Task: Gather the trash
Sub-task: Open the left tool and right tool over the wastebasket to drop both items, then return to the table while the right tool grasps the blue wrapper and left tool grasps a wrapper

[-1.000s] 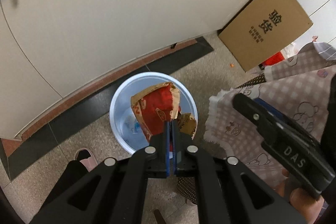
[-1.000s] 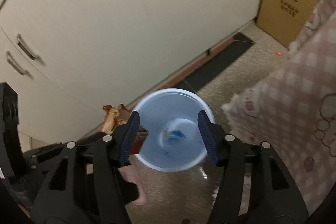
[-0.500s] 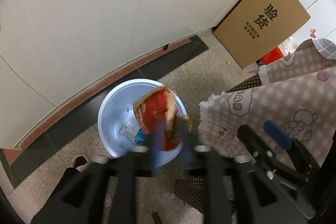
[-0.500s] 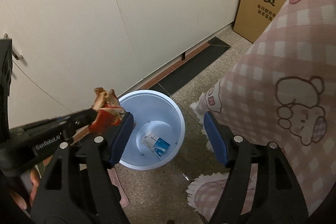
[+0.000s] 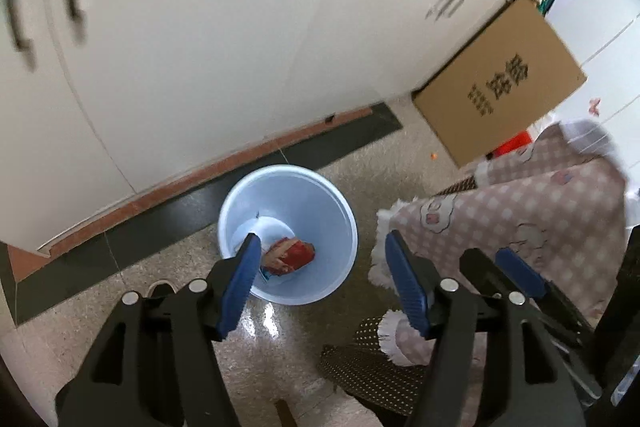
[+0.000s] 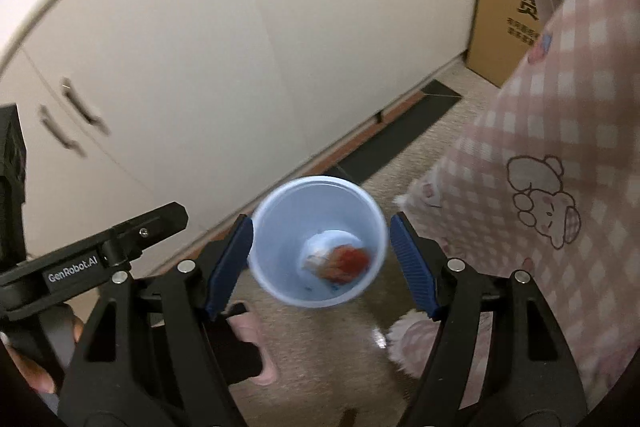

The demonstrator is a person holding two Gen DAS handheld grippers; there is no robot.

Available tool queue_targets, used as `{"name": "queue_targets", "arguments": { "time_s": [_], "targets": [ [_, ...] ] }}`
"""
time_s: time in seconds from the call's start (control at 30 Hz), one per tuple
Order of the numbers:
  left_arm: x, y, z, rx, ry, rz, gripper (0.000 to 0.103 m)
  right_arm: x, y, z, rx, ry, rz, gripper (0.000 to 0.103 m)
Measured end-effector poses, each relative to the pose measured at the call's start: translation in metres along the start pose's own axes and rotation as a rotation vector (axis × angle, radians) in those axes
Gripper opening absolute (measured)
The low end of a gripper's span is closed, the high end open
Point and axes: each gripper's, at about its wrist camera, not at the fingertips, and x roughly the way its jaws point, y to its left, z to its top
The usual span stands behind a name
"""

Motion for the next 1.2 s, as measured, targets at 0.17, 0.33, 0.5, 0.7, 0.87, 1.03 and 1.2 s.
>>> {"name": "queue_targets", "arguments": {
  "time_s": [0.17,0.33,0.5,0.7,0.87,1.03,1.2],
  "targets": [
    [-0.069,0.000,0.002,-0.022,-0.125,-0.034,0.065,-0.055,0.024,0.015,0.012,-0.064,0.098,0.070],
    [-0.134,-0.021,0.001,-0.025,-0.242,-0.099,0.066,-0.116,0.033,0.025,0.044,-0.132,0.201,0.070],
    [-0.177,-0.067,-0.006,0.053,-0.330,-0.133,0.071,-0.183,0.023,0.027,0.029,-0.271,0.173,0.070],
    [-0.193,-0.146,-0.014,0.213,-0.324,-0.204,0.073,-0.256,-0.041,0.027,0.060,-0.429,-0.010,0.074],
    [-0.174,-0.221,-0.018,0.333,-0.264,-0.243,0.074,-0.289,-0.124,0.028,0.179,-0.474,-0.151,0.079],
    [-0.141,-0.290,-0.021,0.463,-0.191,-0.250,0.074,-0.307,-0.222,0.028,0.365,-0.439,-0.240,0.084],
    [-0.108,-0.343,-0.020,0.536,-0.128,-0.265,0.074,-0.289,-0.295,0.036,0.495,-0.329,-0.182,0.084]
  ]
}}
